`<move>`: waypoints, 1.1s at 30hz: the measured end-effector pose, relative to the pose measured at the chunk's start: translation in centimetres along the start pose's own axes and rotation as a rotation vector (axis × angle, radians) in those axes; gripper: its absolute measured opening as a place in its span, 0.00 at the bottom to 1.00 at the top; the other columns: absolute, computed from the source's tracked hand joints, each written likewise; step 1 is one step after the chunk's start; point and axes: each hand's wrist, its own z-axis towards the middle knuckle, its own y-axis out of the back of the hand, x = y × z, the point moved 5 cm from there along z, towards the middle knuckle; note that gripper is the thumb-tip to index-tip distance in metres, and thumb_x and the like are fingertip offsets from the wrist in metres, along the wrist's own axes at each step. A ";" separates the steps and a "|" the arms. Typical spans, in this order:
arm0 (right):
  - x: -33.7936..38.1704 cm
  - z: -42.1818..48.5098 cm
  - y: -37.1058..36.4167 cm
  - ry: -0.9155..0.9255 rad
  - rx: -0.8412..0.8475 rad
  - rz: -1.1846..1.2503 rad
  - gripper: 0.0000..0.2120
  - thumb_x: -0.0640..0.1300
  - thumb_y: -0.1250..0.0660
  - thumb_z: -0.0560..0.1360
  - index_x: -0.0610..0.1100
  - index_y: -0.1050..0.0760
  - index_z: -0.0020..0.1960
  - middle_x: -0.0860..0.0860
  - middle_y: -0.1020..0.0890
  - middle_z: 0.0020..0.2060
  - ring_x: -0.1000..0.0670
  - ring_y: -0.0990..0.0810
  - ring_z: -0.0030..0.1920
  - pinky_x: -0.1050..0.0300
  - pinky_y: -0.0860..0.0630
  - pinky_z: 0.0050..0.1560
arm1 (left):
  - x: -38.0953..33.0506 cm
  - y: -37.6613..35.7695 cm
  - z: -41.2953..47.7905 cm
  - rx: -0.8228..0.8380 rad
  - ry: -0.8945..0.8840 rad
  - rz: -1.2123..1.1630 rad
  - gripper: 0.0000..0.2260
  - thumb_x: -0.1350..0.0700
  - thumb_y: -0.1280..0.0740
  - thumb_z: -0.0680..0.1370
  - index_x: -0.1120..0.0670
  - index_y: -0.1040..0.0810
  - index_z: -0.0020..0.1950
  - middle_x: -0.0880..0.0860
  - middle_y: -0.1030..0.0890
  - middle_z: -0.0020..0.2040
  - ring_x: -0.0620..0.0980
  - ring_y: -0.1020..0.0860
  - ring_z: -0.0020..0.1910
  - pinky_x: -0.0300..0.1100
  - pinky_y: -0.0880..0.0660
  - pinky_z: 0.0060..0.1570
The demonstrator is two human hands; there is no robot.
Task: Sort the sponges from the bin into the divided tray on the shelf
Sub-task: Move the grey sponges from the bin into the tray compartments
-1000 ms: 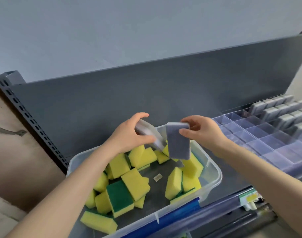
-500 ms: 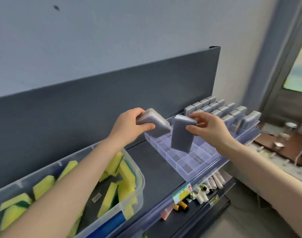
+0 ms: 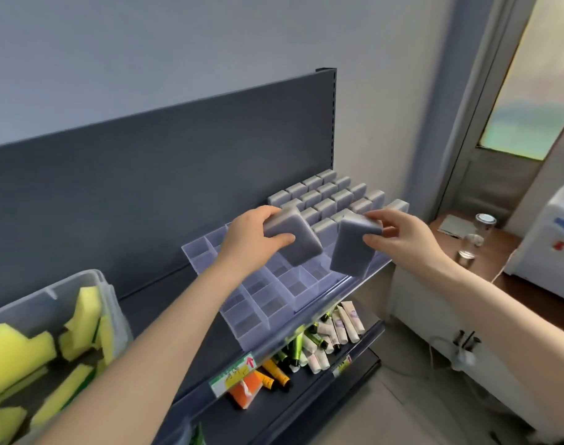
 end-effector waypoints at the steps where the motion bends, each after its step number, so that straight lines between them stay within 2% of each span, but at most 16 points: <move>1: -0.8 0.3 0.3 -0.004 0.002 0.007 0.18 0.41 0.29 0.71 0.50 0.24 0.60 0.54 0.20 0.46 0.58 0.22 0.43 0.62 0.28 0.43 | -0.3 -0.9 0.4 -0.008 0.014 -0.029 0.18 0.49 0.27 0.71 0.47 0.24 0.61 0.44 0.21 0.51 0.45 0.25 0.48 0.35 0.33 0.41; 5: -2.9 2.1 1.1 -0.010 0.002 0.022 0.18 0.40 0.29 0.70 0.50 0.23 0.59 0.53 0.19 0.47 0.56 0.22 0.42 0.61 0.29 0.43 | -1.0 -4.0 2.3 -0.021 0.046 -0.056 0.21 0.49 0.27 0.71 0.47 0.24 0.63 0.45 0.22 0.56 0.46 0.25 0.53 0.40 0.30 0.49; 12: -3.6 6.7 2.4 0.003 -0.013 -0.010 0.17 0.39 0.29 0.70 0.51 0.23 0.57 0.55 0.20 0.46 0.57 0.22 0.42 0.67 0.27 0.40 | -1.5 -6.0 7.2 0.003 0.028 -0.039 0.22 0.51 0.28 0.72 0.48 0.25 0.66 0.46 0.23 0.59 0.48 0.26 0.56 0.40 0.31 0.53; 16: -3.5 9.2 2.3 0.012 0.017 -0.032 0.17 0.38 0.28 0.69 0.52 0.22 0.55 0.54 0.18 0.46 0.56 0.21 0.41 0.58 0.23 0.47 | -1.7 -6.1 9.7 -0.035 0.005 -0.039 0.22 0.52 0.27 0.72 0.47 0.26 0.65 0.45 0.23 0.59 0.46 0.27 0.56 0.39 0.31 0.53; 20: -3.9 11.2 2.0 0.052 0.042 -0.027 0.17 0.39 0.28 0.68 0.56 0.23 0.52 0.59 0.19 0.44 0.55 0.21 0.43 0.58 0.22 0.48 | -1.8 -6.5 11.2 -0.057 0.006 -0.067 0.18 0.52 0.26 0.71 0.44 0.28 0.58 0.41 0.23 0.52 0.45 0.26 0.50 0.39 0.29 0.46; 23: -4.1 12.5 2.1 0.073 0.078 -0.023 0.18 0.39 0.28 0.68 0.58 0.23 0.51 0.61 0.20 0.44 0.55 0.21 0.44 0.62 0.24 0.47 | -2.0 -6.6 11.8 -0.065 0.013 -0.065 0.16 0.52 0.26 0.71 0.43 0.29 0.53 0.38 0.25 0.47 0.42 0.26 0.46 0.34 0.30 0.40; 25: -4.2 13.4 2.4 0.082 0.110 0.000 0.18 0.37 0.28 0.69 0.58 0.23 0.51 0.61 0.20 0.43 0.54 0.21 0.43 0.66 0.25 0.45 | -2.1 -6.4 12.0 -0.080 0.024 -0.059 0.15 0.52 0.26 0.71 0.43 0.28 0.53 0.37 0.25 0.46 0.40 0.26 0.45 0.31 0.32 0.39; 30: -5.1 15.6 2.8 0.143 0.226 0.008 0.17 0.37 0.28 0.69 0.52 0.22 0.54 0.58 0.19 0.43 0.53 0.21 0.42 0.69 0.26 0.43 | -2.3 -6.6 11.5 -0.172 0.105 -0.044 0.15 0.51 0.26 0.70 0.41 0.25 0.53 0.38 0.24 0.46 0.37 0.26 0.44 0.33 0.31 0.39; 33: -6.0 16.9 2.7 0.203 0.327 -0.026 0.17 0.37 0.27 0.68 0.51 0.22 0.55 0.57 0.20 0.42 0.54 0.21 0.42 0.66 0.26 0.46 | -2.7 -7.6 10.7 -0.225 0.161 -0.029 0.16 0.50 0.26 0.70 0.40 0.25 0.54 0.36 0.24 0.48 0.33 0.27 0.47 0.30 0.32 0.40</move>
